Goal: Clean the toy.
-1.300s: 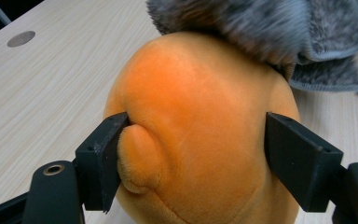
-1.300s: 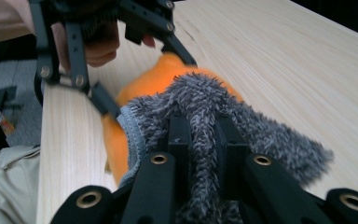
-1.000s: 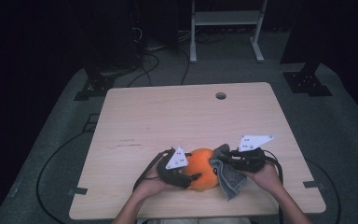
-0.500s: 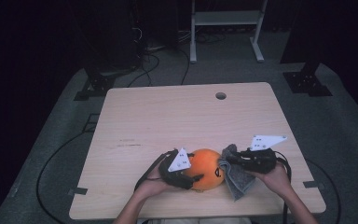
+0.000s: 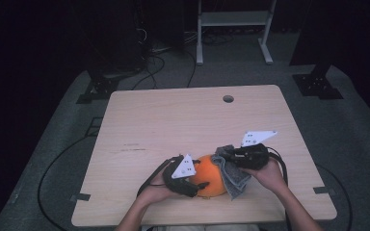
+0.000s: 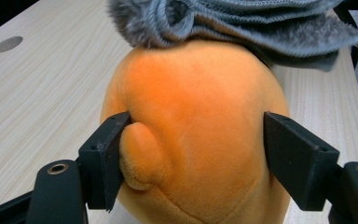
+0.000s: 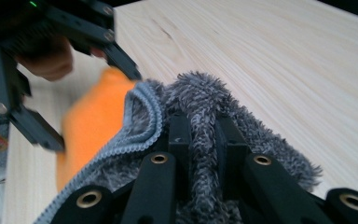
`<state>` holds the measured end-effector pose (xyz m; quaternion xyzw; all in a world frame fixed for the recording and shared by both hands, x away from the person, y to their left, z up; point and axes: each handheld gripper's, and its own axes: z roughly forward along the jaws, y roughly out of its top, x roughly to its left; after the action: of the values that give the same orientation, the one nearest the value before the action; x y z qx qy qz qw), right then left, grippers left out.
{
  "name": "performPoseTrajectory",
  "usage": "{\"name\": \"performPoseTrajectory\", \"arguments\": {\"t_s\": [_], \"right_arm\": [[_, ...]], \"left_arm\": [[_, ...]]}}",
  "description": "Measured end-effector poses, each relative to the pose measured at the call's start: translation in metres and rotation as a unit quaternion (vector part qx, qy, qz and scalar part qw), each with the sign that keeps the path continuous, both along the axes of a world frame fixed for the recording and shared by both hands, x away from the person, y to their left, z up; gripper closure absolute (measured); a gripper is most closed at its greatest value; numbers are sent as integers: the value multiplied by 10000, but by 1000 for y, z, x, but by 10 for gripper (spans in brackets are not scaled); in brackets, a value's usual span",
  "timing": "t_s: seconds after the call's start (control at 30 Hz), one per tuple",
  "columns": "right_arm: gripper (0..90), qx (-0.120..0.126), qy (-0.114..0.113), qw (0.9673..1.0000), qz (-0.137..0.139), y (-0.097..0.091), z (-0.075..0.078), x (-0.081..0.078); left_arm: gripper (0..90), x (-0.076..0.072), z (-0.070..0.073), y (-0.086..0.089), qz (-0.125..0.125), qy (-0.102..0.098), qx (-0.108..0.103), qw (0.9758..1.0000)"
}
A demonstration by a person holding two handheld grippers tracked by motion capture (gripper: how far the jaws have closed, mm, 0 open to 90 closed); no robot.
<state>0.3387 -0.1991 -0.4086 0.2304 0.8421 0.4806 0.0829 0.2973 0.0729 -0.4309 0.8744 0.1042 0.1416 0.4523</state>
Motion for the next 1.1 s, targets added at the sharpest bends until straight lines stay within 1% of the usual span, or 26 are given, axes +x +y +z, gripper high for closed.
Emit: {"name": "performPoseTrajectory", "arguments": {"t_s": [0.07,0.17,0.2,0.23,0.27,0.3,0.4,0.43,0.47,0.5,0.53,0.57,0.63,0.67,0.7,0.77,0.8,0.83,0.87,0.9,0.93,0.97,1.0,1.03,1.07,1.1], "right_arm": [[790,51,117,9998,-124,-11,-8,-1],[790,53,213,9995,-236,-26,-17,-7],[790,53,213,9995,-236,-26,-17,-7],[790,-25,276,9991,-315,-36,-24,-11],[790,-25,276,9991,-315,-36,-24,-11],[790,-117,374,9985,-370,-45,-30,-16],[789,-140,382,9984,-405,-52,-33,-21],[790,-72,264,9989,-383,-56,-29,-28],[790,-27,179,9992,-351,-55,-25,-31],[790,-27,179,9992,-351,-55,-25,-31],[790,-7,112,9995,-303,-53,-21,-32],[789,45,-93,9999,-109,-40,-9,-38],[789,96,-206,9997,36,-29,-3,-41],[789,135,-272,9994,157,-19,1,-43],[789,109,-315,9992,221,-13,3,-43],[789,-94,-423,9986,316,2,3,-41],[789,-155,-359,9987,332,6,0,-39],[790,-170,-354,9987,339,8,-2,-37],[790,-170,-354,9987,339,8,-2,-37],[790,-97,-310,9990,300,8,-5,-34],[790,-132,-358,9989,260,7,-5,-33],[790,-150,-386,9988,242,6,-5,-33],[790,-150,-386,9988,242,6,-5,-33],[790,-110,-333,9991,250,3,-6,-32],[790,-104,-368,9990,242,2,-7,-33],[790,-91,-357,9991,230,-1,-9,-33]], "left_arm": [[263,1,0,0,21,26,-12,10000],[263,3,-1,0,76,67,-34,9999],[263,3,-1,0,76,67,-34,9999],[263,4,0,1,123,118,-31,9998],[263,4,0,1,123,118,-31,9998],[263,6,-1,1,169,165,-68,9997],[263,9,-1,2,216,221,-74,9995],[263,10,-2,2,263,257,-130,9992],[263,11,-2,2,289,255,-135,9992],[263,11,-2,2,289,255,-135,9992],[263,12,-2,0,320,241,-145,9991],[262,12,-2,-2,369,236,-141,9989],[262,13,-2,-3,392,227,-123,9989],[262,13,-2,-3,404,223,-119,9989],[262,13,-2,-3,417,216,-106,9988],[258,13,-1,-2,430,211,-102,9988],[239,13,0,-1,440,217,-109,9987],[195,15,3,1,474,340,-150,9982],[142,15,3,1,474,340,-150,9982],[93,20,7,6,607,601,-255,9960],[84,20,7,6,607,601,-255,9960],[83,23,6,7,692,719,-258,9947],[84,23,6,7,692,719,-258,9947],[113,25,2,7,610,883,-254,9939],[149,25,0,7,573,927,-341,9935],[175,25,0,7,573,927,-341,9935]]}}
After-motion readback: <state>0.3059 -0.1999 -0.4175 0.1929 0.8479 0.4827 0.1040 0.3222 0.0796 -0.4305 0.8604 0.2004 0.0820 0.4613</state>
